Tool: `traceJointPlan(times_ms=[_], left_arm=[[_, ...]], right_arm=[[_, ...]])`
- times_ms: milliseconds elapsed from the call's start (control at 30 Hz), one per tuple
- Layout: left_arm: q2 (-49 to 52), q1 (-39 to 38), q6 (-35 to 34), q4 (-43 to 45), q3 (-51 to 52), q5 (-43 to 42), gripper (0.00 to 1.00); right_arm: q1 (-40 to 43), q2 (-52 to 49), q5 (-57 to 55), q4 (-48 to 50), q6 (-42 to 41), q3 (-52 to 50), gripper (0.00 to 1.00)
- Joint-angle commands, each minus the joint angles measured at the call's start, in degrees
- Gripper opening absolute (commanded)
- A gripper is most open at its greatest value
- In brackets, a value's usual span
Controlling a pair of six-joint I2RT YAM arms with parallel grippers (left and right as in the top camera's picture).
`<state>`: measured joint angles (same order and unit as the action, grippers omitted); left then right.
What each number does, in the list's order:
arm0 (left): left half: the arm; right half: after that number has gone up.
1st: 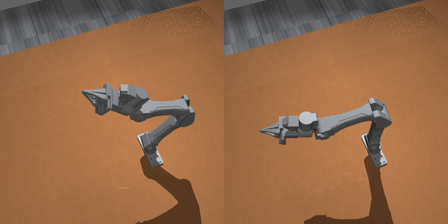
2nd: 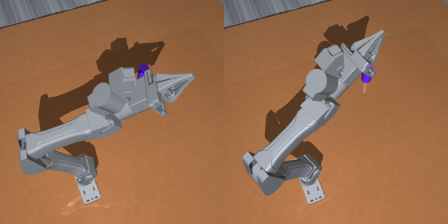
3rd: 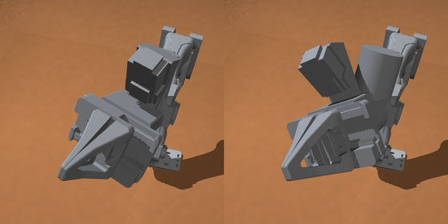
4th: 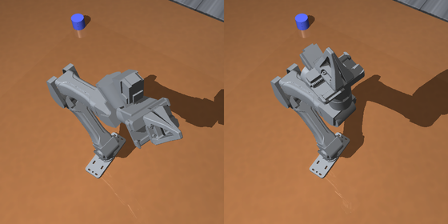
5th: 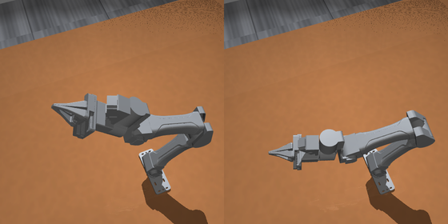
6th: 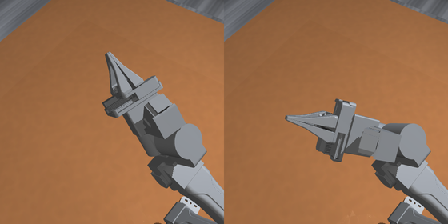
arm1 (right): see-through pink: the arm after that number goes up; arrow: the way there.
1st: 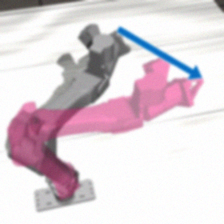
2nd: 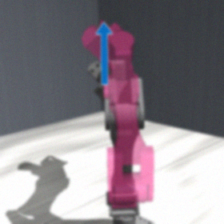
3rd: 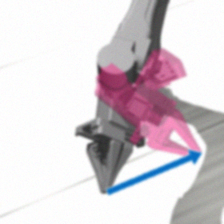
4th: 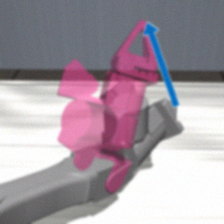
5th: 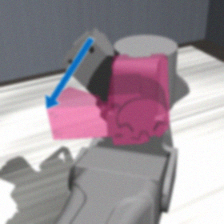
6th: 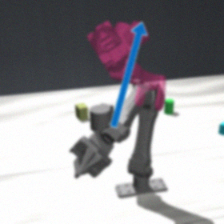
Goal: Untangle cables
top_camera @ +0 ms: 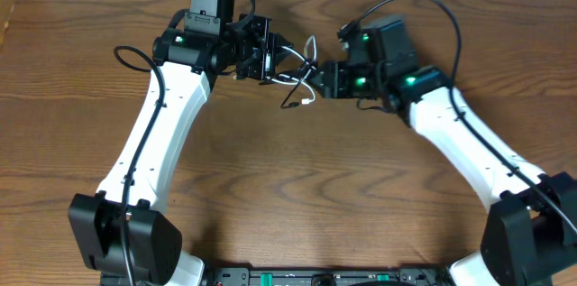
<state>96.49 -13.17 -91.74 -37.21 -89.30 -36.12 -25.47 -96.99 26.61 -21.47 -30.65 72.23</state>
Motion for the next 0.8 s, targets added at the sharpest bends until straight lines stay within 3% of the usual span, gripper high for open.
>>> traceJointPlan(times_ms=[0,267,467,633,767], left_arm=[[-1.42,0.24,-2.75,0.85,0.04,0.98,0.08],[-1.42,0.17,-2.91,0.83,0.04,0.26,0.08],[-1.44,0.2,-2.91,0.83,0.04,-0.96,0.07],[-1.44,0.2,-2.93,0.83,0.04,-0.96,0.07],[-1.44,0.26,-2.95,0.85,0.04,-0.72,0.08]], right_arm=[[-3.5,-1.55,-6.47,3.02,-11.02,-0.33,0.49],[-5.92,-5.51,-20.76,11.89,-23.78,-0.33,0.37],[-5.29,-8.13,-24.11,12.87,-23.32,-0.33,0.27],[-4.15,-9.6,-24.2,13.25,-21.97,-0.35,0.25],[-2.97,-9.51,-10.84,18.43,-13.0,-0.35,0.35]])
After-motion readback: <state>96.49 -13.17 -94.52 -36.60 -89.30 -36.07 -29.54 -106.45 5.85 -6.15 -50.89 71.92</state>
